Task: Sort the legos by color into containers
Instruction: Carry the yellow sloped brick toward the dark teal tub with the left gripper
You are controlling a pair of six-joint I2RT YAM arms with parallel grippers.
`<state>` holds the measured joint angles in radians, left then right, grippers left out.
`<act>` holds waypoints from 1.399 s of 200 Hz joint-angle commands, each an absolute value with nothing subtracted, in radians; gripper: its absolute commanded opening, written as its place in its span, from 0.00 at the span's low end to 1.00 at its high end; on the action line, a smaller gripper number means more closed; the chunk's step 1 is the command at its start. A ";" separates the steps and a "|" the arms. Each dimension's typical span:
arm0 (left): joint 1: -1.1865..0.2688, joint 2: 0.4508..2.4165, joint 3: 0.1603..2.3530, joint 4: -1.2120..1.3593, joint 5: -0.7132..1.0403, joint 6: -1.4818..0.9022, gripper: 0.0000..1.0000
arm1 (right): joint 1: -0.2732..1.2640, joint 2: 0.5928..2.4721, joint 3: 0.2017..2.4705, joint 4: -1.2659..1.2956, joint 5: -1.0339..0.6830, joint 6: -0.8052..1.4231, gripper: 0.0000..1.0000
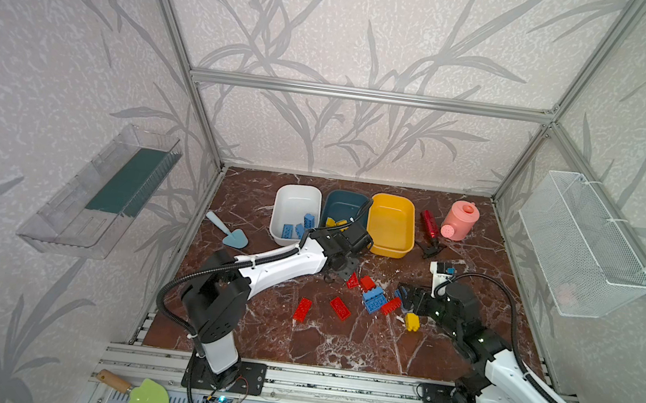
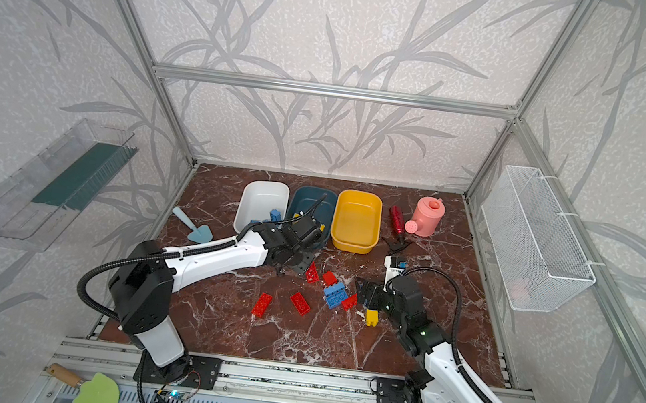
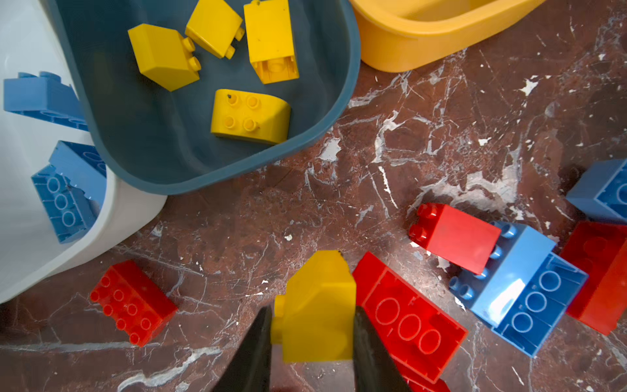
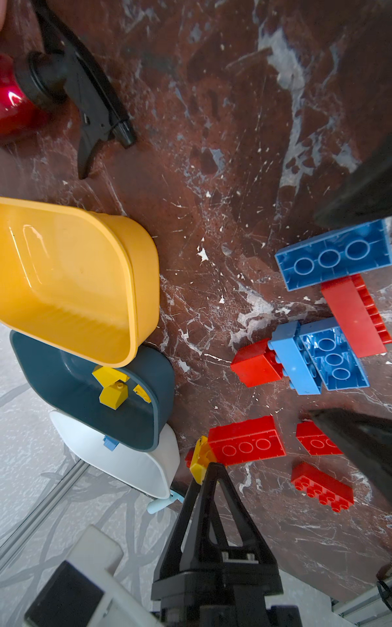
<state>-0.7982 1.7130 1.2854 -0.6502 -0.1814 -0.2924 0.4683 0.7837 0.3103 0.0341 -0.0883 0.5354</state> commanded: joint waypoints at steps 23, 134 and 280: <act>-0.800 1.758 1.234 -0.607 -0.119 -0.349 0.38 | 0.465 0.777 0.301 0.059 -0.101 0.546 0.84; -0.772 1.788 1.200 -0.575 -0.092 -0.370 0.49 | 0.465 0.769 0.296 0.054 -0.098 0.543 0.84; -0.673 1.917 1.237 -0.492 -0.092 -0.460 0.70 | 0.465 0.798 0.292 0.077 -0.107 0.548 0.84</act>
